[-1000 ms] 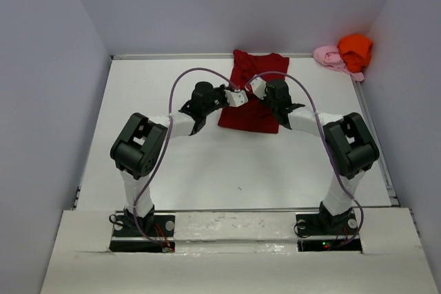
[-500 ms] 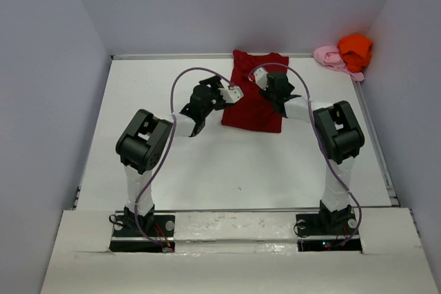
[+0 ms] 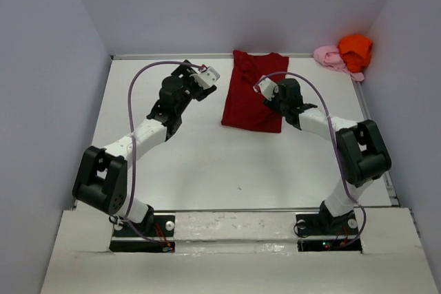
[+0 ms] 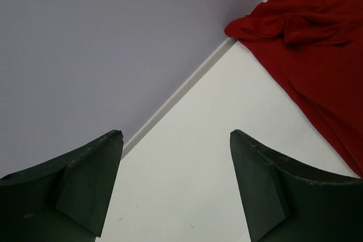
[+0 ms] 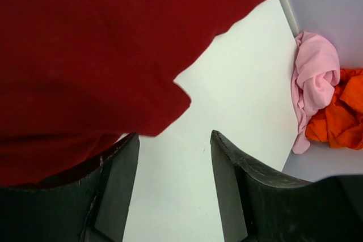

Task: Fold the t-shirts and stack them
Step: Fold the tshirt

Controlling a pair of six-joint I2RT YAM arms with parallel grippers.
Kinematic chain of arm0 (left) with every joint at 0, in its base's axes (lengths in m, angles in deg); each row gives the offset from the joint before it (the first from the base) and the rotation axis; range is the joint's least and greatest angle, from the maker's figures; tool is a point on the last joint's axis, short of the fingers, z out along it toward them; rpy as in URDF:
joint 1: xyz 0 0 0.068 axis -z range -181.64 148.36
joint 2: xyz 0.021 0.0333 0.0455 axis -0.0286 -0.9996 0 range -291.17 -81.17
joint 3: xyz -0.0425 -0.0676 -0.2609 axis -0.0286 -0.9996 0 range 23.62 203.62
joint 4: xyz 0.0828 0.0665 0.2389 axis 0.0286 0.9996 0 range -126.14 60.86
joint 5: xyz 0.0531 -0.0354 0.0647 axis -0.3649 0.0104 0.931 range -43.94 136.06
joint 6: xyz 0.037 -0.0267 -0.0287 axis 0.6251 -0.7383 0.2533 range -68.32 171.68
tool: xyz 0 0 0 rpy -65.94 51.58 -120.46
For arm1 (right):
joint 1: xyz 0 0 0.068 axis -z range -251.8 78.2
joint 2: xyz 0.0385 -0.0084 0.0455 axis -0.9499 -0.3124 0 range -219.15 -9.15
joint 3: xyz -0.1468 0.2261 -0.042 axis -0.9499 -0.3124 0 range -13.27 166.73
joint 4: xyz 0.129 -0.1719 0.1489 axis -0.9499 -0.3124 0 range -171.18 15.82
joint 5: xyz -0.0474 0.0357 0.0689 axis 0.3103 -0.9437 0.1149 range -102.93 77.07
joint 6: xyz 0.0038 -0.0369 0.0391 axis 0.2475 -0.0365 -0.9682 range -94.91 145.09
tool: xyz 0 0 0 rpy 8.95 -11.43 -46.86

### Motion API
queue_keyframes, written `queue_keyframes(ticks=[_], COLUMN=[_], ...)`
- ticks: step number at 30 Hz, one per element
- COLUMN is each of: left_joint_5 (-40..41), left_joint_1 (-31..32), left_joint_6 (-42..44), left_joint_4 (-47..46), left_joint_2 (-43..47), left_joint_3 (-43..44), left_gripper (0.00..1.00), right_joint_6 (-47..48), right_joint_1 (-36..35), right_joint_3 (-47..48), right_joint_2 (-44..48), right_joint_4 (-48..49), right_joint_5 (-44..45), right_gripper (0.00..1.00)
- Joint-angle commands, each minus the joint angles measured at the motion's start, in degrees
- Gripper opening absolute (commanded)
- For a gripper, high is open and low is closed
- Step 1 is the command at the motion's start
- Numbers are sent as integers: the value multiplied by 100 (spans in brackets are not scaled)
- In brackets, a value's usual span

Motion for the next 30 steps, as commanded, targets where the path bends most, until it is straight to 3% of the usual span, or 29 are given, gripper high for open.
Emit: queue_keyframes(ticks=[1, 5, 14, 22, 30], left_joint_5=[41, -98, -301, -222, -310], left_joint_1=[-99, -100, -73, -38, 6], left_joint_6=[-416, -767, -1471, -1471, -1498], left_joint_4=[622, 896, 1107, 1081, 1063], left_joint_2=[451, 662, 856, 830, 830], left_joint_3=[-104, -122, -148, -201, -236], left_gripper=[89, 89, 89, 89, 89], right_joint_6=[-50, -208, -226, -296, -287], right_joint_1=[-30, -30, -30, -30, -30], right_joint_3=[-481, -816, -1019, -913, -790], right_joint_2=[817, 1188, 829, 433, 257], right_joint_4=[-419, -885, -1115, -1238, -1404], right_joint_5=[-679, -1154, -1489, -1753, -1902], right_gripper=[58, 56, 47, 46, 34])
